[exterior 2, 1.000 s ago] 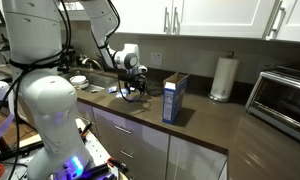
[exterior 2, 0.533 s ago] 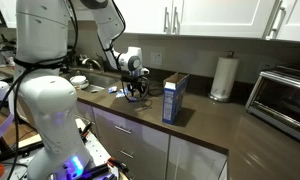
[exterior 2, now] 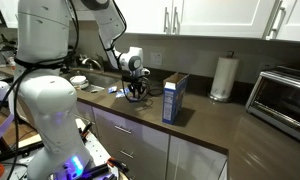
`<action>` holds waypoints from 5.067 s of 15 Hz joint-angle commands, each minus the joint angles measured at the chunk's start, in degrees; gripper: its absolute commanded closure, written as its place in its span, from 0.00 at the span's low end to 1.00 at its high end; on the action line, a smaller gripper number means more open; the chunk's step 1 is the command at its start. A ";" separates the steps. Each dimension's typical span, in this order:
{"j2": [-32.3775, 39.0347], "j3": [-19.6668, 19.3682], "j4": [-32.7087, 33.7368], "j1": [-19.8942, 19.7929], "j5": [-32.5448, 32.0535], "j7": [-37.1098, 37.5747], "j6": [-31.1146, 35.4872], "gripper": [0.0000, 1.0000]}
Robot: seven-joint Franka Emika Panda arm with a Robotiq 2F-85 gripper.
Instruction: Put the pack that closest to the box into the box
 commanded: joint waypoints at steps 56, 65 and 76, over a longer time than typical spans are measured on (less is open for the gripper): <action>-39.69 -5.72 -5.37 -21.23 -20.60 22.45 -15.44 1.00; -32.87 -6.91 -1.19 -20.83 -23.67 24.63 -14.21 1.00; -29.79 -7.42 -0.06 -20.68 -30.28 30.27 -13.96 0.74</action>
